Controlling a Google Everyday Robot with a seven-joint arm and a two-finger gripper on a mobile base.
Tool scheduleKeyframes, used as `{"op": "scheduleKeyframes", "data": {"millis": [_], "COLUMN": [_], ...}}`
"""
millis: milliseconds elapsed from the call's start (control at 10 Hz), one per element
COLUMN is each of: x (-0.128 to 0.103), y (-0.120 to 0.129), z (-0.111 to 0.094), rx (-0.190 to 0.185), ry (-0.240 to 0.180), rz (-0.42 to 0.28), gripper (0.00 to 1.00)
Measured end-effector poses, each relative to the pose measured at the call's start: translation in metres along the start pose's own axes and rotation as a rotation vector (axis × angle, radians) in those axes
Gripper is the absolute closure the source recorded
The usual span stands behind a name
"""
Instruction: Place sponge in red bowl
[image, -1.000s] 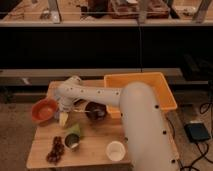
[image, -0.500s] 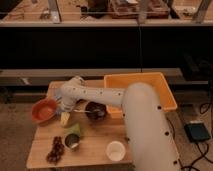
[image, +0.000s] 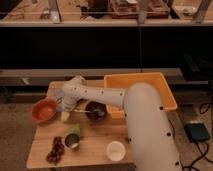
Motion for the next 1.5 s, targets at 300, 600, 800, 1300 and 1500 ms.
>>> {"op": "scheduleKeyframes", "data": {"millis": [300,600,800,1300,1500], "x": [0.001,-0.015,-0.022,-0.040,-0.049], "y": [-0.002,-0.007,-0.010,-0.029,-0.037], "z": [-0.021,-0.054,-0.067,-0.074,-0.075], "rx": [0.042,0.135,0.175,0.177,0.159], "ry": [0.008,-0.018,-0.046,-0.206,-0.300], "rz": [0.018,-0.015,-0.034,-0.061,-0.073], "gripper": [1.00,1.00,1.00,1.00,1.00]}}
